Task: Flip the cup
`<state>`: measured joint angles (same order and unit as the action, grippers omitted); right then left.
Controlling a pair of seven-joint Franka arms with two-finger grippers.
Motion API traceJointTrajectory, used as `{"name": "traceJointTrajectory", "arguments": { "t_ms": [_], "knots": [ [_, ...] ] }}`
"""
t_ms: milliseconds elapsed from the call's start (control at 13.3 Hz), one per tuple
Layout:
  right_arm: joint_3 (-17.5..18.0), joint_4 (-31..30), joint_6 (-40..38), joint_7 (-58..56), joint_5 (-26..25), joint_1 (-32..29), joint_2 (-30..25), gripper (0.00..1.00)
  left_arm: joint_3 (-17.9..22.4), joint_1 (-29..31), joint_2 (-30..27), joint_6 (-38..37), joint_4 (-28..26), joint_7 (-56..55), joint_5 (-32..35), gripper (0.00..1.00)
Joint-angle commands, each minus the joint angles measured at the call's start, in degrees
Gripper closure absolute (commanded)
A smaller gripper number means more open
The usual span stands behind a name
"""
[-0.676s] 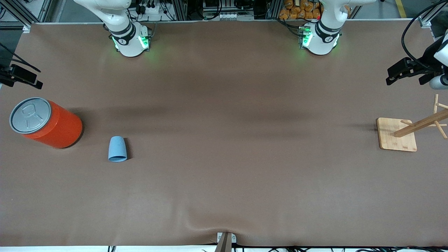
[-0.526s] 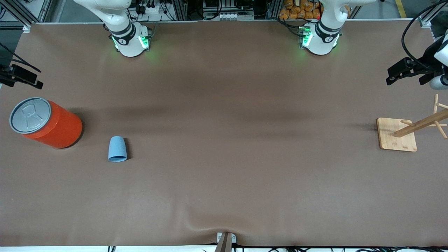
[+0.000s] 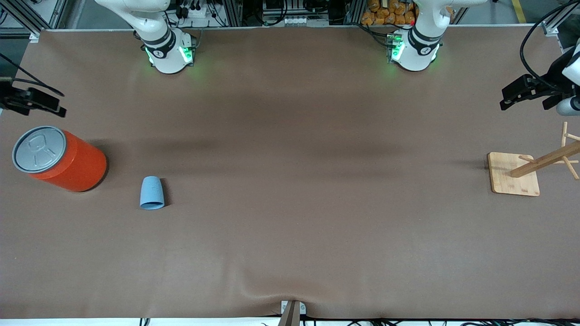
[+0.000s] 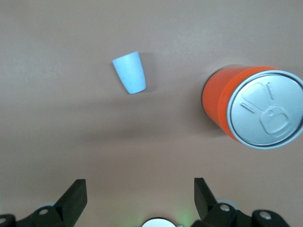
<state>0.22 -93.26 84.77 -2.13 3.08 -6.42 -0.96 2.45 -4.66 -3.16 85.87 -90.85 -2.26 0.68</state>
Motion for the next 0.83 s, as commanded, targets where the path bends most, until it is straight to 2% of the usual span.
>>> {"name": "traceJointTrajectory", "arguments": {
  "t_ms": [0,451,751],
  "knots": [
    [0.0,-3.4,4.3,-2.4,-1.2,1.1,1.9,0.0,-0.1,0.3,0.8,-1.2,1.5,0.9,-0.4,0.0],
    [0.0,-6.0,14.8,-10.6,-1.2,2.2,12.4,0.0,-0.1,0.5,0.8,-1.7,1.5,1.0,-0.4,0.0],
    [0.0,-15.8,32.5,-14.2,-1.1,3.5,15.6,0.0,-0.1,0.4,0.8,-1.7,1.4,1.2,-0.5,0.0]
  ]
}}
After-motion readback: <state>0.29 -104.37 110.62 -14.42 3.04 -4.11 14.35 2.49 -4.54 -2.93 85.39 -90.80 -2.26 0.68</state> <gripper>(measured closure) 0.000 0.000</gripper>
